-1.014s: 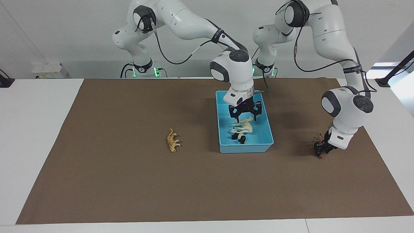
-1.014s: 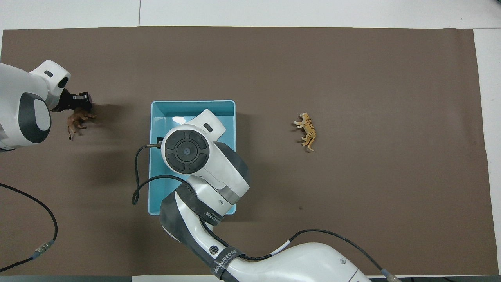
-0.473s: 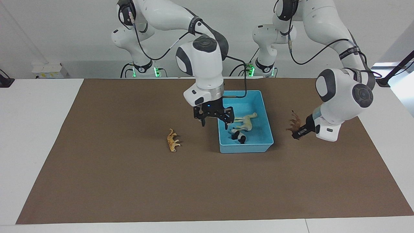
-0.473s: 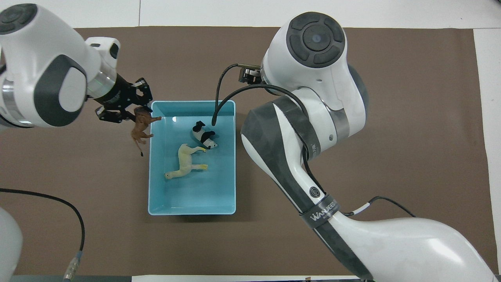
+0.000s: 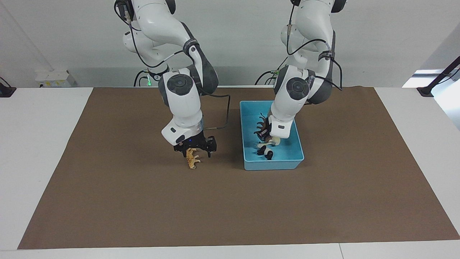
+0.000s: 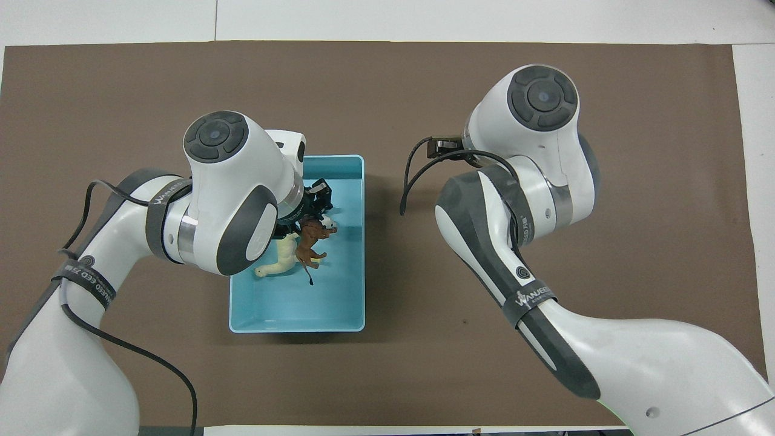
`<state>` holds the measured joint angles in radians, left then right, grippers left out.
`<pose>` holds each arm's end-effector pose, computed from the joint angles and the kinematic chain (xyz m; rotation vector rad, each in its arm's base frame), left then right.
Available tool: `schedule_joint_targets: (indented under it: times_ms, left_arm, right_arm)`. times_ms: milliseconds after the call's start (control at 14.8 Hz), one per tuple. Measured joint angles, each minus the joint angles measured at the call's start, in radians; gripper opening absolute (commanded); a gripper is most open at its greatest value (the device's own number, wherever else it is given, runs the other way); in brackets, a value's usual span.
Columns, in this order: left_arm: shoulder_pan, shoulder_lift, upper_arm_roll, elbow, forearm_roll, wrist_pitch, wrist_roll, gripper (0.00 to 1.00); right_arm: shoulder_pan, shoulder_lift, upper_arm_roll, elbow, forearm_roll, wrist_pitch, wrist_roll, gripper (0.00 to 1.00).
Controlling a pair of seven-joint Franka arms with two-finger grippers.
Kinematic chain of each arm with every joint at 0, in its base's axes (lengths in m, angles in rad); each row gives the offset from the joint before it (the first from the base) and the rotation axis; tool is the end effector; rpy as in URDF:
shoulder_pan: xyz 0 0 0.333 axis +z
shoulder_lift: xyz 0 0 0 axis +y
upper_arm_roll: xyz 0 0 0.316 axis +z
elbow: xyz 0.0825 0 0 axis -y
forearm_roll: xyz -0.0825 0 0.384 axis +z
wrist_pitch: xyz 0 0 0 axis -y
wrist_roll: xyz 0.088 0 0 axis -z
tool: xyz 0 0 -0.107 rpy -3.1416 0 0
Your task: Put all toys into storage box
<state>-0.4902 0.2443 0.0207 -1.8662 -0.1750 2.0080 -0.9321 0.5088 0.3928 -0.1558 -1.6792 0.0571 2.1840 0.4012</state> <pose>0.5349 -0.2837 0.3784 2.9678 0.8287 -0.2694 0.6266 0.2450 0.3874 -3.1014 0.0980 -0.1750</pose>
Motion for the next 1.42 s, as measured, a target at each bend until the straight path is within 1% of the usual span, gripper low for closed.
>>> schedule_joint_targets:
  times_ms: [135,270,405,541,608,743,811,878,946,1081,1216,1419]
  left_arm:
    - [0.0,-0.016,0.009,-0.005,0.0,0.0,0.0,1.0]
    - [0.001,-0.031,0.013,-0.006,0.0,-0.002,0.001,1.0]
    - [0.002,-0.048,0.019,-0.006,0.016,-0.008,0.013,1.0]
    - [0.008,-0.068,0.023,-0.003,0.093,-0.024,0.042,1.0]
    - [0.02,-0.078,0.025,-0.001,0.117,-0.029,0.062,1.0]
    - [0.078,-0.1,0.028,0.007,0.131,-0.052,0.173,1.0]
    - [0.121,-0.112,0.03,0.019,0.132,-0.085,0.259,1.0]
    - [0.167,-0.123,0.032,0.041,0.132,-0.134,0.356,1.0]
    - [0.208,-0.133,0.034,0.07,0.132,-0.187,0.451,1.0]
    - [0.278,-0.143,0.036,0.119,0.132,-0.252,0.588,1.0]
    - [0.326,-0.144,0.037,0.13,0.132,-0.265,0.682,1.0]
    - [0.342,-0.141,0.04,0.13,0.153,-0.269,0.739,1.0]
  right_arm:
    - [-0.001,-0.008,0.0,-0.117,-0.005,0.124,-0.003,1.0]
    - [-0.001,-0.003,0.0,-0.186,-0.006,0.204,-0.008,1.0]
    - [-0.002,-0.003,0.0,-0.225,-0.006,0.23,-0.049,1.0]
    - [-0.002,-0.003,0.0,-0.264,-0.006,0.271,-0.088,1.0]
    - [-0.002,-0.003,0.0,-0.282,-0.006,0.293,-0.097,1.0]
    - [-0.003,0.001,0.0,-0.307,-0.006,0.331,-0.101,1.0]
    - [-0.003,0.006,0.0,-0.314,-0.006,0.348,-0.101,0.86]
    - [-0.003,0.011,0.0,-0.316,-0.007,0.355,-0.101,0.4]
    - [-0.003,0.009,0.001,-0.315,-0.007,0.357,-0.101,0.0]
    - [-0.003,0.005,0.003,-0.312,-0.007,0.357,-0.101,0.0]
    - [-0.003,0.003,0.001,-0.311,-0.007,0.356,-0.101,0.0]
    - [-0.004,0.003,-0.001,-0.3,-0.007,0.331,-0.101,0.0]
